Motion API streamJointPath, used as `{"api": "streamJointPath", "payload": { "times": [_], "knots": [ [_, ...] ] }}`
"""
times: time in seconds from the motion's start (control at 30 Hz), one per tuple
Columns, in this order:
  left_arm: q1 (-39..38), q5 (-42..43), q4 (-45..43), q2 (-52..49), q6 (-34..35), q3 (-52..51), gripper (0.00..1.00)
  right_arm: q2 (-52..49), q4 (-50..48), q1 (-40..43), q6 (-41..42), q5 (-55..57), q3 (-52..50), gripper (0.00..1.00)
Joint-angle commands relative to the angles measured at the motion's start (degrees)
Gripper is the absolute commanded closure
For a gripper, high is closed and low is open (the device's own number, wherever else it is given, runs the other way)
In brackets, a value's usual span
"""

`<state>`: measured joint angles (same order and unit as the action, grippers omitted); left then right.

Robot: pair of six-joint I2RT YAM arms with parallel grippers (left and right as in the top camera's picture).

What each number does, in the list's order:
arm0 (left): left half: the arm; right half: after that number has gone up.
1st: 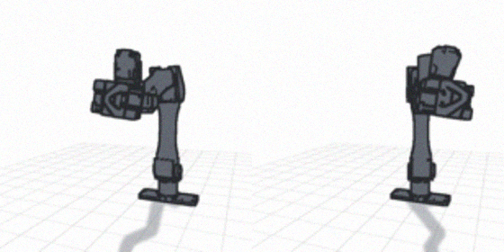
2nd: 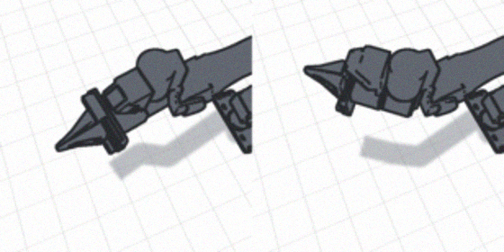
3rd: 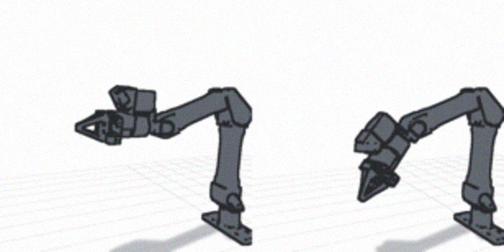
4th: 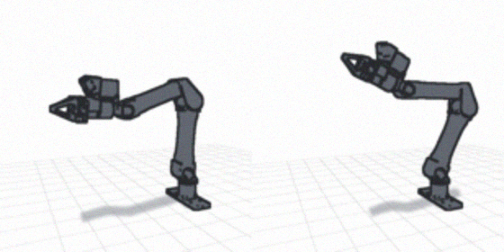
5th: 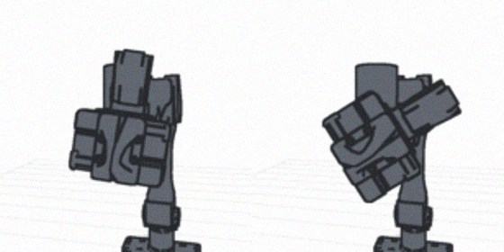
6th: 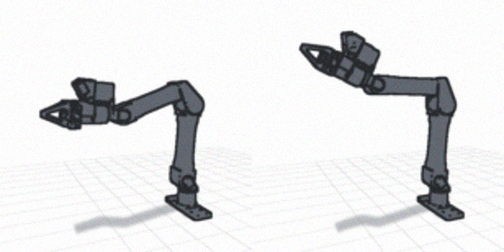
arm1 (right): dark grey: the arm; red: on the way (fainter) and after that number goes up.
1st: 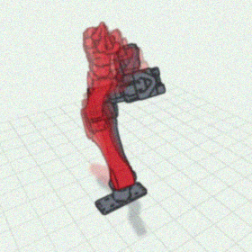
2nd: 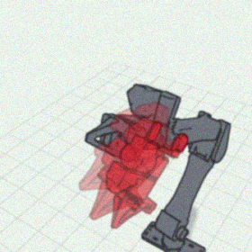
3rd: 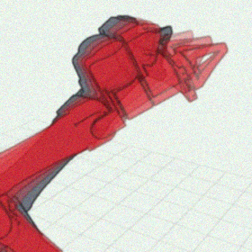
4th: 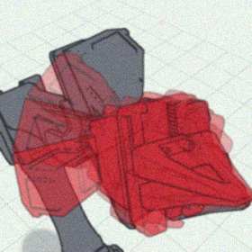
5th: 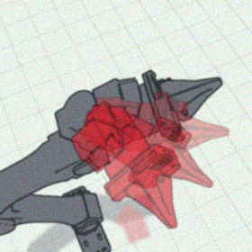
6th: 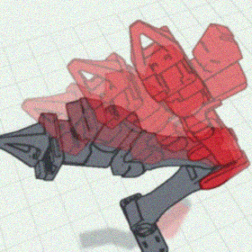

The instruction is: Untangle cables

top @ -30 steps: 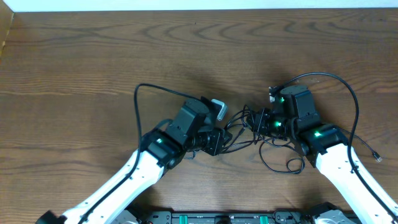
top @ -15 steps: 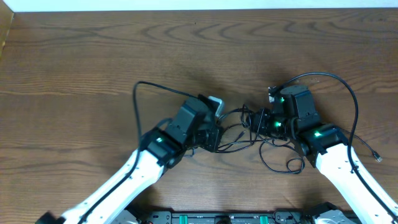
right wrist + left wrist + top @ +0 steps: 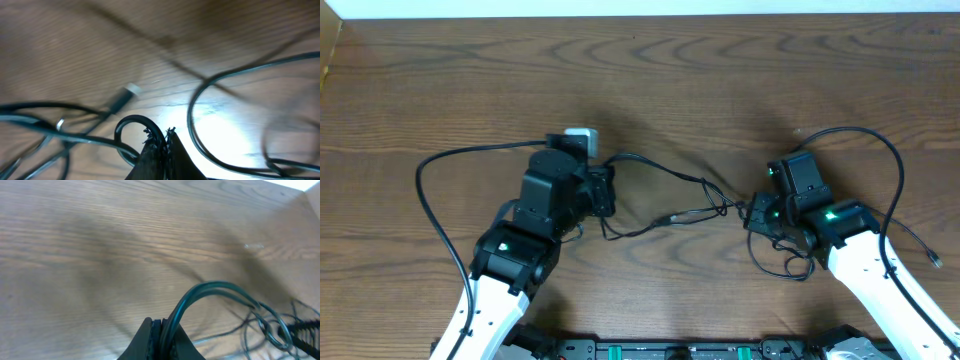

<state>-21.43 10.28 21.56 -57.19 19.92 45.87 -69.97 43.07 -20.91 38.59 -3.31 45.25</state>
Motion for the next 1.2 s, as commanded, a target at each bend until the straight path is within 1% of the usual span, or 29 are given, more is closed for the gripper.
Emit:
{"api": "streamJointPath", "payload": {
  "times": [0.0, 0.17, 0.27, 0.37, 0.5, 0.53, 0.6, 0.63, 0.7, 0.73, 0.77, 0.83, 0.97, 1.03, 1.17],
  "knots": [
    [2.43, -3.45, 0.74, 0.59, 3.39, 0.33, 0.92, -0.22, 1.31, 0.35, 0.74, 8.02, 0.48, 0.99],
    [2.45, -1.75, 1.62, 0.22, 3.34, 0.33, 0.92, -0.22, 0.46, 0.35, 0.74, 6.29, 0.48, 0.99],
    [2.45, 3.32, 1.77, 0.02, 3.30, 0.33, 0.92, -0.22, -3.39, 0.35, -1.09, -1.73, 0.48, 0.99],
    [2.45, 7.26, 1.77, -0.74, 3.06, 0.33, 0.92, -0.22, -10.51, 0.35, -8.41, -13.73, 0.48, 0.99],
    [2.43, 10.73, 1.79, -2.47, 3.06, 0.33, 0.92, -0.20, -18.69, 0.35, -14.34, -24.15, 0.48, 0.93],
    [2.45, 11.41, 1.79, -2.89, 3.06, 0.33, 0.92, -0.22, -19.78, 0.35, -14.56, -24.98, 0.48, 0.91],
    [2.45, 12.63, 1.79, -3.91, 3.06, 0.33, 0.92, -0.22, -21.88, 0.35, -14.69, -25.38, 0.48, 0.82],
    [2.45, 13.18, 1.77, -4.44, 3.06, 0.33, 0.92, -0.22, -22.47, 0.35, -14.67, -24.50, 0.48, 0.73],
    [2.43, 13.33, 1.79, -5.25, 3.08, 0.33, 0.92, -0.22, -22.43, 0.35, -14.56, -20.98, 0.48, 0.51],
    [2.43, 13.33, 1.79, -5.60, 3.08, 0.33, 0.92, -0.22, -21.88, 0.35, -13.90, -18.88, 0.48, 0.45],
    [2.45, 13.33, 1.77, -5.86, 3.10, 0.33, 0.92, -0.22, -21.42, 0.35, -13.14, -17.66, 0.48, 0.42],
    [2.45, 13.31, 1.77, -6.21, 3.08, 0.33, 0.92, -0.22, -20.85, 0.33, -11.39, -17.81, 0.48, 0.40],
    [2.45, 13.31, 1.75, -6.38, 3.08, 0.33, 0.92, -0.31, -20.46, -0.81, -6.78, -23.96, 0.46, 0.42],
    [2.45, 13.31, 1.77, -6.38, 3.08, 0.33, 0.92, -0.63, -19.26, -2.49, 0.26, -24.50, 0.46, 0.42],
    [2.45, 13.31, 1.77, -6.38, 3.10, 0.33, 0.92, -2.34, -19.06, -7.30, 13.75, -24.17, 0.37, 0.49]
  ]
}}
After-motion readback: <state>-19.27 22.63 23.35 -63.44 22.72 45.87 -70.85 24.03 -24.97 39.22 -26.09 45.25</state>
